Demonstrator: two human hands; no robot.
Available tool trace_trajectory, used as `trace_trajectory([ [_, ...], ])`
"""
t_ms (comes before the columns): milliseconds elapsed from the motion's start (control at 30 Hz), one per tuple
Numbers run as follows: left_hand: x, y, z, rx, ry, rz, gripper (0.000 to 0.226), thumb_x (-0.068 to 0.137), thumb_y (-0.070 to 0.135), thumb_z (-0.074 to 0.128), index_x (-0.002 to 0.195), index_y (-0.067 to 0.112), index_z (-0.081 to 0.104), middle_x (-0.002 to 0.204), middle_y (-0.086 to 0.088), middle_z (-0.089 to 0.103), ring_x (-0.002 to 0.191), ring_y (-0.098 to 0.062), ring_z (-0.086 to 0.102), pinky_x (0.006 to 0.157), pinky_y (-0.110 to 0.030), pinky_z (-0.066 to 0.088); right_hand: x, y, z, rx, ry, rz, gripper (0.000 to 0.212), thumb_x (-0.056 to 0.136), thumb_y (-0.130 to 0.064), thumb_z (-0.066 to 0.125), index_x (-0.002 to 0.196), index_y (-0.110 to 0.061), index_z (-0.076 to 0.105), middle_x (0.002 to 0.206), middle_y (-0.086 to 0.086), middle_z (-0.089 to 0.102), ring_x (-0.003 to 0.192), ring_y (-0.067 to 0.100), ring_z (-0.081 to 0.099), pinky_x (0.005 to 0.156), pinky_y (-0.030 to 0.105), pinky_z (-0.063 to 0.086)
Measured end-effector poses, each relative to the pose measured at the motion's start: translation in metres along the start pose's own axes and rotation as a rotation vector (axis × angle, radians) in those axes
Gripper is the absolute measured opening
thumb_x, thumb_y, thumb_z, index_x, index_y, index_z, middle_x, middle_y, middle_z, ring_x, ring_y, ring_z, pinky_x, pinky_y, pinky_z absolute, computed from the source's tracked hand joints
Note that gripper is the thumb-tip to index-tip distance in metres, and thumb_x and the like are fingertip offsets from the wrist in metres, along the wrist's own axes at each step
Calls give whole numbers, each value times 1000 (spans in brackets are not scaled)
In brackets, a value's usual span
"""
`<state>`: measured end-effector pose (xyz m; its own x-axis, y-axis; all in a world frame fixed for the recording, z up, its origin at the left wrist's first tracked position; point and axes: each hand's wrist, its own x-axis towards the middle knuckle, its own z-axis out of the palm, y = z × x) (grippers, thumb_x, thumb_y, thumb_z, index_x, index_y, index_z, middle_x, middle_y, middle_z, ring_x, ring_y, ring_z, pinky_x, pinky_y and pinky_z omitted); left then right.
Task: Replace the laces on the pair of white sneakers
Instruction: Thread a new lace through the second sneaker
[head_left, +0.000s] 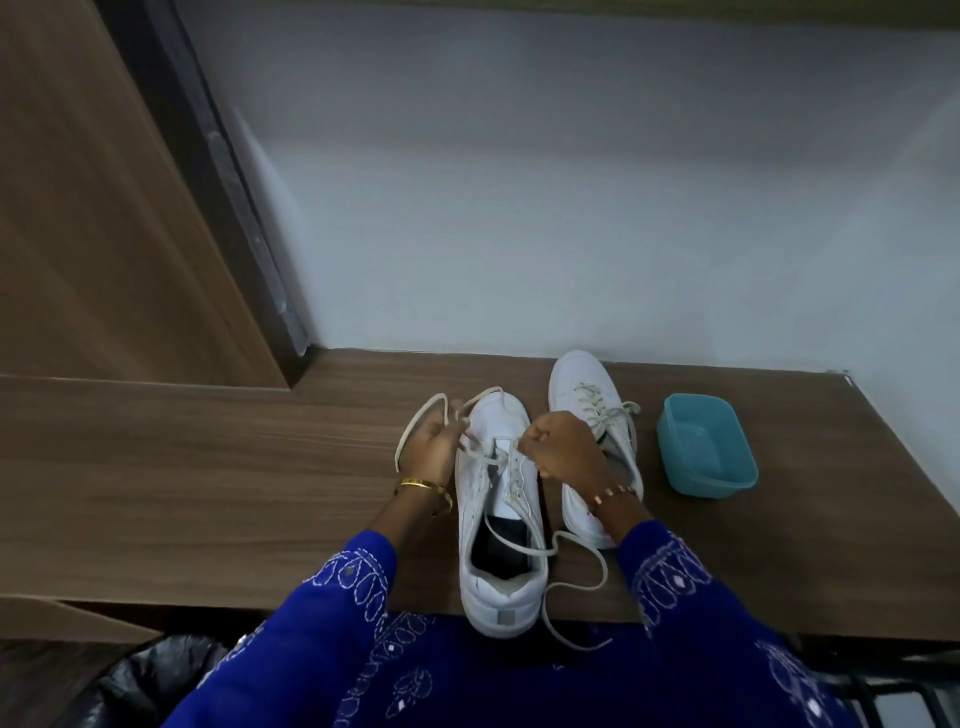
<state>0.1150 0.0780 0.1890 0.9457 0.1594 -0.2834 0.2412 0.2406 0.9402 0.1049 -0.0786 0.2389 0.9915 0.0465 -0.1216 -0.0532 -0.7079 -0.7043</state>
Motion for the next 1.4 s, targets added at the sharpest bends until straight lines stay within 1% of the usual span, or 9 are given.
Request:
trace_trajectory([
  [167,-23,-6,0,-22,-239,3,31,76,-2,56,106,3,60,96,3,65,91,-13,62,76,-15,51,-60,-5,-4,-174,-290,-120,34,77,-29,71,104,-10,62,84,-4,53,78,10,53,66,18,42],
  [267,-25,-21,-4,44,-343,24,39,64,10,60,102,4,67,115,-12,63,109,-21,59,96,-32,47,-76,8,10,-516,-265,-254,55,77,-32,68,127,-20,47,113,2,49,101,21,53,83,36,48],
  [433,-29,-31,-2,237,-210,106,26,81,29,64,80,3,72,93,-13,65,94,-23,59,94,-38,43,-78,12,21,-691,-145,-296,16,88,-7,48,102,-14,53,102,10,61,96,28,61,73,35,46],
  [533,-29,-30,1,282,-133,138,41,85,32,58,78,-8,65,80,-13,61,81,-20,56,84,-36,45,-72,15,12,-525,-153,-228,17,92,-13,47,103,-9,59,104,9,62,100,22,58,84,30,41],
  [700,-25,-16,1,336,-103,115,42,94,13,51,52,13,43,47,2,38,48,-11,34,51,-26,29,-61,-13,-32,286,-48,-38,18,86,-2,55,71,-12,58,70,3,59,65,18,53,64,23,46],
  [767,-19,-17,0,274,-71,79,43,94,14,51,51,13,43,45,2,37,42,-7,32,50,-25,25,-52,-21,-51,581,-23,-3,21,88,0,54,71,-12,59,75,8,64,71,26,56,73,39,50],
  [933,-20,-18,7,57,-15,-25,50,96,11,47,46,16,52,51,1,56,60,-18,48,62,-28,39,-39,-38,-78,1183,-11,-67,26,93,-1,39,72,-9,51,80,10,72,83,22,67,81,36,52],
  [1233,-45,-26,16,285,-193,139,24,86,7,61,68,15,48,76,-6,58,75,-14,53,71,-25,44,-40,-51,-89,1186,-38,-145,18,89,-12,50,73,-3,54,76,15,71,78,28,69,78,39,56],
  [1400,-46,-25,13,262,-206,196,19,85,-2,58,87,16,54,83,1,63,78,-8,58,68,-12,47,-50,-35,-80,849,-264,-48,28,86,-31,51,78,-5,60,84,14,72,76,25,69,57,32,58],
])
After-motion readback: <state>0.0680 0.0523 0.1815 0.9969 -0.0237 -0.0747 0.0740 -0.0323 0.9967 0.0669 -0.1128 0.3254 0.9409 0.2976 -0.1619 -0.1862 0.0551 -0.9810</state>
